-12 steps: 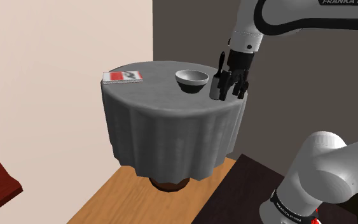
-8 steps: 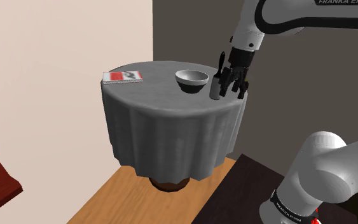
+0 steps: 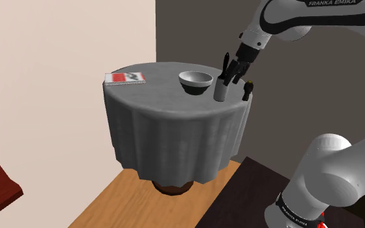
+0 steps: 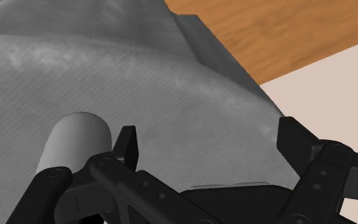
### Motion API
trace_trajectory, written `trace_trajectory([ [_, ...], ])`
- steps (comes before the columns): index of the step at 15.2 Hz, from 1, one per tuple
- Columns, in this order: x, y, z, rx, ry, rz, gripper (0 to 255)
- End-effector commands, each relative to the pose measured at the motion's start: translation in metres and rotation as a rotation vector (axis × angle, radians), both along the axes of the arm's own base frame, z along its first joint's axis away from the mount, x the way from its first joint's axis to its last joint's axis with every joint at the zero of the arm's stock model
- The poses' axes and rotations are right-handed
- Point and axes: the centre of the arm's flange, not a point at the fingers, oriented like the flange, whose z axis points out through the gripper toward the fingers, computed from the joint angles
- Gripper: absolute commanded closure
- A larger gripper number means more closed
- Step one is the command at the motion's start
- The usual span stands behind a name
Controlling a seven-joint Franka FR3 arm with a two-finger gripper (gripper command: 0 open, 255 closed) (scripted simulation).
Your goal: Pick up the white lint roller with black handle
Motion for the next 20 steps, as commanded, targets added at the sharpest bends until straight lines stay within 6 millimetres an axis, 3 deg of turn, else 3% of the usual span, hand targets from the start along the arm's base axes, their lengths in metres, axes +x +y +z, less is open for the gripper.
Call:
trace_trajectory([
  [1, 0.009, -0.024, 0.002, 0.014, -0.049, 0.017, 0],
  [10, 0.051, -0.132, 0.006, 0.085, -0.256, 0.084, 0],
  [17, 0.051, -0.132, -0.031, 0.085, -0.256, 0.084, 0],
  [20, 0.051, -0.132, -0.034, 0.085, -0.256, 0.084, 0],
])
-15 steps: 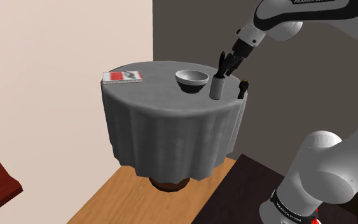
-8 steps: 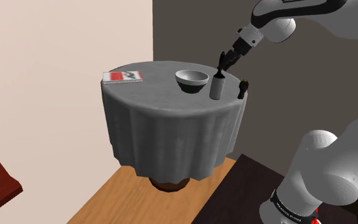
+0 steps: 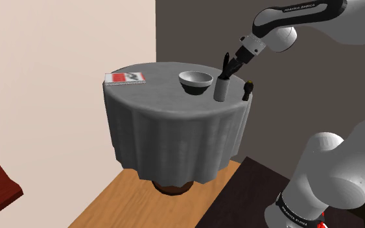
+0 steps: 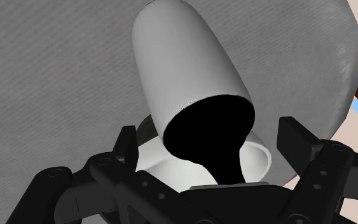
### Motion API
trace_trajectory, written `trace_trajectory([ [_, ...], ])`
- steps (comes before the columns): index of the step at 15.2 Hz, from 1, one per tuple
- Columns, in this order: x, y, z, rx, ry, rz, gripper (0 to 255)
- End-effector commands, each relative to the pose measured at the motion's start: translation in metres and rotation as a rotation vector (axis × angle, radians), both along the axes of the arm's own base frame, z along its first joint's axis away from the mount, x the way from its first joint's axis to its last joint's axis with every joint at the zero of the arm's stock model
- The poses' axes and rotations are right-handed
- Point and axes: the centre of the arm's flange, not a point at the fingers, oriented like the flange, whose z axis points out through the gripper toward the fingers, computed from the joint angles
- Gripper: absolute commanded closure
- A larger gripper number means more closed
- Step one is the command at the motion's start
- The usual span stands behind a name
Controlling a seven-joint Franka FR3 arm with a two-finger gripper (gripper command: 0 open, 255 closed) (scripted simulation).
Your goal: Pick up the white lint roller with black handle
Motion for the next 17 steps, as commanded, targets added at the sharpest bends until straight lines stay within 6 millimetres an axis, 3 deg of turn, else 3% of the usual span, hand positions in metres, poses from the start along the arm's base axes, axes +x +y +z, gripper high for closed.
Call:
trace_trajectory([
  [1, 0.000, 0.000, -0.001, 0.000, 0.000, 0.000, 255],
  [10, 0.000, 0.000, -0.001, 0.000, 0.000, 0.000, 255],
  [17, 0.000, 0.000, 0.036, 0.000, 0.000, 0.000, 255],
])
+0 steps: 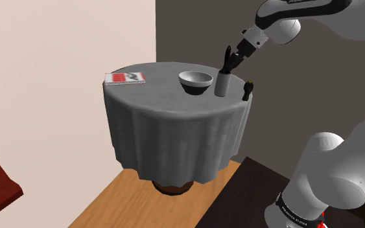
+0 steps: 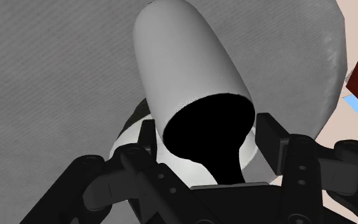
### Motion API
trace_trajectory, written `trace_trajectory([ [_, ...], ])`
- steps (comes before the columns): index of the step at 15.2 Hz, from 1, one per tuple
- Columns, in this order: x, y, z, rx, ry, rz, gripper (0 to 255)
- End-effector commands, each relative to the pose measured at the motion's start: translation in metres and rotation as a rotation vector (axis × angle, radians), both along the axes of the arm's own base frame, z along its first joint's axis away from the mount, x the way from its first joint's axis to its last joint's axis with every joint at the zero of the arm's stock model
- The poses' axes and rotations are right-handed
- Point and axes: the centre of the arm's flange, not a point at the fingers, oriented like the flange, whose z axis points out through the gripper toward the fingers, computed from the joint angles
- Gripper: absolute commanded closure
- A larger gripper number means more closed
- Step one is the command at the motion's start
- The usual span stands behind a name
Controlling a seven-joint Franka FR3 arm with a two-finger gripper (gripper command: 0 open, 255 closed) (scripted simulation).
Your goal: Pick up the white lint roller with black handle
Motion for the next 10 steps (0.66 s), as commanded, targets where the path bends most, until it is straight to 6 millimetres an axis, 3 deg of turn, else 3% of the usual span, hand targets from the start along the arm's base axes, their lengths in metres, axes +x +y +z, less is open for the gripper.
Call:
trace_trajectory([
  [1, 0.000, 0.000, 0.011, 0.000, 0.000, 0.000, 255],
  [8, 0.000, 0.000, 0.048, 0.000, 0.000, 0.000, 255],
  [10, 0.000, 0.000, 0.049, 0.000, 0.000, 0.000, 255],
])
